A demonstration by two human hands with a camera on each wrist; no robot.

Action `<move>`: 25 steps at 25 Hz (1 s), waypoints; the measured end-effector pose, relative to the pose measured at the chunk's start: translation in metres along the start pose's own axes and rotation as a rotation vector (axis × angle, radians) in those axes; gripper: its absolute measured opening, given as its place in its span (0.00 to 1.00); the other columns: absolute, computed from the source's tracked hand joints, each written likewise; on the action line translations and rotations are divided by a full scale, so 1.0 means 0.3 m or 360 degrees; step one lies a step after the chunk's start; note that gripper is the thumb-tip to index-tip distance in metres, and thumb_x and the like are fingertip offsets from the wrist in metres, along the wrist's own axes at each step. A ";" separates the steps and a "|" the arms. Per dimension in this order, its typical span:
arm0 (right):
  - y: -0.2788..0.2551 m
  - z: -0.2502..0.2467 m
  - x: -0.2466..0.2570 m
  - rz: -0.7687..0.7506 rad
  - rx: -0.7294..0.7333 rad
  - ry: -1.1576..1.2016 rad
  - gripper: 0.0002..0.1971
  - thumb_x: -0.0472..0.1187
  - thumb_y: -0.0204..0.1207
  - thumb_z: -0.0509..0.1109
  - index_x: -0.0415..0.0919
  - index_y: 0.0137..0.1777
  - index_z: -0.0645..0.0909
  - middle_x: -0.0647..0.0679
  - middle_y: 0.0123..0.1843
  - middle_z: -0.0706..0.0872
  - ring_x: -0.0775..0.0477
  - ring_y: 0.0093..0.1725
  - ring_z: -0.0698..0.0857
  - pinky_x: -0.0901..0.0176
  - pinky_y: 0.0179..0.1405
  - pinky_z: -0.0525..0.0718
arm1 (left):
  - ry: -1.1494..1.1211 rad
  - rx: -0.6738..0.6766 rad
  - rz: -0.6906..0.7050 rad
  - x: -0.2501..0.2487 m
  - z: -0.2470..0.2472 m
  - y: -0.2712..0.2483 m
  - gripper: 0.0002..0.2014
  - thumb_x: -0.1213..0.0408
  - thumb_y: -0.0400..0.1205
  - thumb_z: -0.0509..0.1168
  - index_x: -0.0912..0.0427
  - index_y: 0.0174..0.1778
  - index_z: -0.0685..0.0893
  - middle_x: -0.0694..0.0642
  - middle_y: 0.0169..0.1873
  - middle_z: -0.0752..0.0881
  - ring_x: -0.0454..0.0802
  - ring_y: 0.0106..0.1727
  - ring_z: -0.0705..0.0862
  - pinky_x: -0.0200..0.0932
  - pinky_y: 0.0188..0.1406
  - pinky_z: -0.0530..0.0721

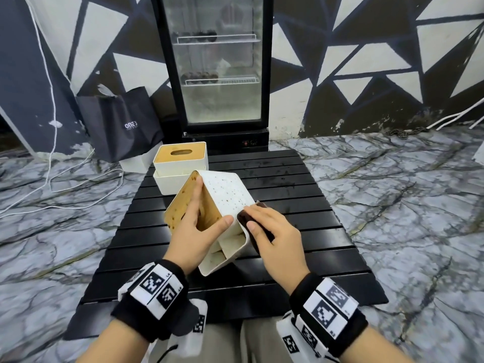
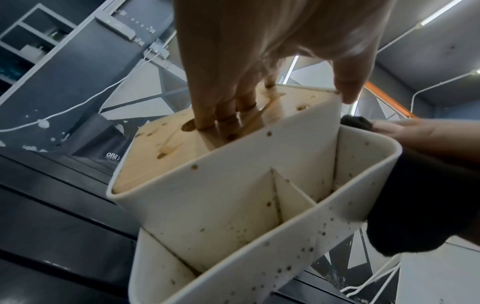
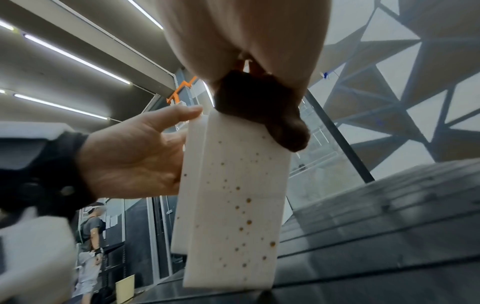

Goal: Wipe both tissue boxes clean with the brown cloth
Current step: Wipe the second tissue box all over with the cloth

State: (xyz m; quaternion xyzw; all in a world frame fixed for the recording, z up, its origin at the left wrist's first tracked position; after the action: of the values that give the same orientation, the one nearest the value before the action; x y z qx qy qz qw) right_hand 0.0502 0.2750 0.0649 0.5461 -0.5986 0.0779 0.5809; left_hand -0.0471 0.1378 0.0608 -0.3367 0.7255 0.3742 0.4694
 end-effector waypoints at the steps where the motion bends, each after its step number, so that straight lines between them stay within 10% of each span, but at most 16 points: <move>1: 0.015 0.008 0.004 -0.0011 0.0037 -0.0005 0.15 0.43 0.75 0.64 0.49 0.60 0.83 0.56 0.60 0.83 0.60 0.66 0.76 0.70 0.69 0.69 | -0.0020 0.0003 0.0011 0.001 0.000 0.002 0.49 0.39 0.62 0.71 0.21 0.74 0.49 0.18 0.69 0.60 0.31 0.77 0.61 0.47 0.80 0.63; 8: 0.000 0.004 0.006 0.0023 0.0032 0.0032 0.15 0.43 0.75 0.65 0.51 0.60 0.82 0.69 0.58 0.79 0.64 0.65 0.75 0.76 0.68 0.67 | -0.0091 0.0037 0.0057 -0.002 -0.010 0.002 0.48 0.41 0.63 0.73 0.22 0.74 0.50 0.13 0.67 0.59 0.31 0.78 0.61 0.49 0.80 0.63; 13: 0.054 0.040 0.050 -0.0043 0.0155 0.0007 0.14 0.42 0.76 0.66 0.49 0.60 0.83 0.61 0.60 0.80 0.63 0.66 0.74 0.76 0.69 0.65 | -0.0048 0.0116 0.0070 0.003 0.013 0.006 0.48 0.39 0.64 0.73 0.22 0.75 0.51 0.30 0.76 0.62 0.34 0.78 0.62 0.52 0.80 0.64; 25: 0.075 0.049 0.053 -0.0057 0.0144 0.0070 0.15 0.44 0.75 0.64 0.52 0.62 0.81 0.59 0.63 0.80 0.60 0.68 0.75 0.71 0.71 0.68 | 0.0024 0.0225 0.0090 -0.005 0.038 -0.002 0.45 0.40 0.66 0.71 0.20 0.74 0.49 0.35 0.77 0.65 0.35 0.78 0.64 0.53 0.79 0.66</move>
State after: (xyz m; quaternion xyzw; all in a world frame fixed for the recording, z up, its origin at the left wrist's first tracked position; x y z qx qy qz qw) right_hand 0.0287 0.2642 0.0850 0.5807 -0.5717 0.1064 0.5697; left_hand -0.0411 0.1475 0.0589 -0.2848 0.7628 0.3328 0.4758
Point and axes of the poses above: each hand's wrist, its own y-axis towards the middle knuckle, its own z-axis out of the palm, x = y × z, the point moved 10 cm from there along y, towards the middle knuckle
